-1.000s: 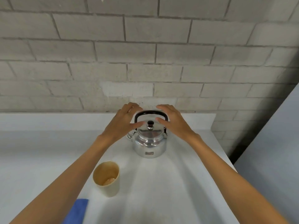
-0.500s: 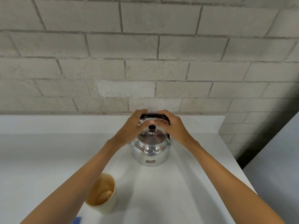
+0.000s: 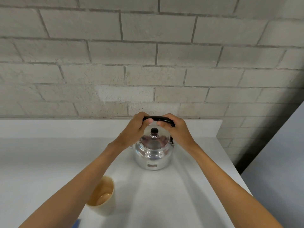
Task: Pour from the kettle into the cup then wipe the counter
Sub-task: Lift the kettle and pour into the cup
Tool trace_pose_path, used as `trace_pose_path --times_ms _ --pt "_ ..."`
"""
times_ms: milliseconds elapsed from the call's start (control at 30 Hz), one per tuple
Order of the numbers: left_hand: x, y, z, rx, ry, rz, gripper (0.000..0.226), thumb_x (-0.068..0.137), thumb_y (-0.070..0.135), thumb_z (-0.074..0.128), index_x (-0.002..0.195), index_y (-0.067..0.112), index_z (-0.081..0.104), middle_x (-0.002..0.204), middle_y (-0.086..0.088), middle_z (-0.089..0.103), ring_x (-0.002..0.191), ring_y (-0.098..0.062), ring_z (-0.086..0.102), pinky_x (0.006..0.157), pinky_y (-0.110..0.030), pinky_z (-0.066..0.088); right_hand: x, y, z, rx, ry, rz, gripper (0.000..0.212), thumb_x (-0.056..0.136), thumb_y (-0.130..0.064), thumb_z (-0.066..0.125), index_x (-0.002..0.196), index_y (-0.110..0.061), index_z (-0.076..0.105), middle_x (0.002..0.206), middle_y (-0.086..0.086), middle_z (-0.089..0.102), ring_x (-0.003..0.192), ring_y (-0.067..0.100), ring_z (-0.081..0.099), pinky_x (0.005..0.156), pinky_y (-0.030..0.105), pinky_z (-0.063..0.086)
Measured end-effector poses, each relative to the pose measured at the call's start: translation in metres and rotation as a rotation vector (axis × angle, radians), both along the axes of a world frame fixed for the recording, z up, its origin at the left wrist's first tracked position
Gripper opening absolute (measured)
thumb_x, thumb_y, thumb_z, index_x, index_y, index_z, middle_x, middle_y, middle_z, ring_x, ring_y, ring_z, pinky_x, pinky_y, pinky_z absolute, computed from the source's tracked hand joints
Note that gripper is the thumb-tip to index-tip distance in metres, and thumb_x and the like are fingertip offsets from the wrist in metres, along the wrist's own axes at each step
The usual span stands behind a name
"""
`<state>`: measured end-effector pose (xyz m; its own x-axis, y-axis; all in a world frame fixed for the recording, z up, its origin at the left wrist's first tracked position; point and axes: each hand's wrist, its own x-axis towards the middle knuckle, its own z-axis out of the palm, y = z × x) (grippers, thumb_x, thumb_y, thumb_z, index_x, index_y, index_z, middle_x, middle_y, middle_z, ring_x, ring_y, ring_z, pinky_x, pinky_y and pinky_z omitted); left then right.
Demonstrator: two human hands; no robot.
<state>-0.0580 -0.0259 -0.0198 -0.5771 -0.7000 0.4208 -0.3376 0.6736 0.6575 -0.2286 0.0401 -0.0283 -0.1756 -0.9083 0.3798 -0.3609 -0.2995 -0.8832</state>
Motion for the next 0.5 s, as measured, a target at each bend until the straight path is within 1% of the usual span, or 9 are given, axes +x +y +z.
trace_pose_path --times_ms 67,133,233,333,433,500 --pt "0.002 0.008 0.007 -0.003 0.016 -0.001 0.025 0.097 0.028 0.042 0.101 0.006 0.053 0.082 0.003 0.052 0.078 -0.014 0.048 0.067 -0.006 0.037 0.0 0.007 0.011 -0.005 0.018 0.006 0.008 0.083 -0.024 0.072 0.086 -0.017 0.068 0.066 -0.014 0.06 0.063 0.002 0.052 0.062 0.012 0.04" --pt "0.003 0.016 0.015 0.003 0.028 0.001 0.024 0.098 0.03 0.041 0.101 0.008 0.052 0.083 0.007 0.051 0.081 -0.013 0.048 0.069 -0.007 0.037 0.0 0.016 0.022 -0.008 0.023 0.009 0.007 0.082 -0.025 0.072 0.085 -0.019 0.068 0.068 -0.012 0.06 0.064 0.005 0.053 0.063 0.015 0.041" --pt "0.005 0.03 0.028 0.029 0.03 0.006 0.023 0.098 0.033 0.04 0.101 0.013 0.051 0.09 0.001 0.053 0.088 -0.016 0.049 0.07 -0.013 0.038 0.003 0.031 0.038 -0.011 0.028 -0.001 0.006 0.081 -0.029 0.072 0.083 -0.025 0.068 0.072 -0.006 0.064 0.069 0.007 0.056 0.067 0.021 0.044" --pt "0.01 0.049 0.042 0.048 0.033 0.01 0.023 0.097 0.037 0.039 0.1 0.016 0.05 0.091 0.001 0.052 0.088 -0.014 0.048 0.068 -0.015 0.037 0.007 0.048 0.052 -0.013 0.037 -0.008 0.004 0.08 -0.034 0.072 0.081 -0.033 0.068 0.078 0.0 0.068 0.074 0.009 0.061 0.071 0.027 0.048" --pt "0.017 0.07 0.054 0.049 0.034 0.019 0.024 0.098 0.036 0.038 0.101 0.015 0.049 0.091 0.0 0.051 0.087 -0.015 0.048 0.067 -0.015 0.036 0.014 0.066 0.064 -0.013 0.031 -0.017 0.009 0.076 -0.039 0.073 0.082 -0.033 0.069 0.078 -0.005 0.069 0.074 0.007 0.062 0.073 0.028 0.049" --pt "0.022 0.084 0.063 0.023 0.041 0.019 0.026 0.098 0.034 0.039 0.102 0.011 0.051 0.091 -0.005 0.053 0.087 -0.02 0.049 0.066 -0.014 0.038 0.021 0.078 0.072 -0.015 0.005 -0.024 0.015 0.072 -0.042 0.075 0.081 -0.031 0.071 0.075 -0.008 0.069 0.074 0.007 0.063 0.074 0.029 0.05"
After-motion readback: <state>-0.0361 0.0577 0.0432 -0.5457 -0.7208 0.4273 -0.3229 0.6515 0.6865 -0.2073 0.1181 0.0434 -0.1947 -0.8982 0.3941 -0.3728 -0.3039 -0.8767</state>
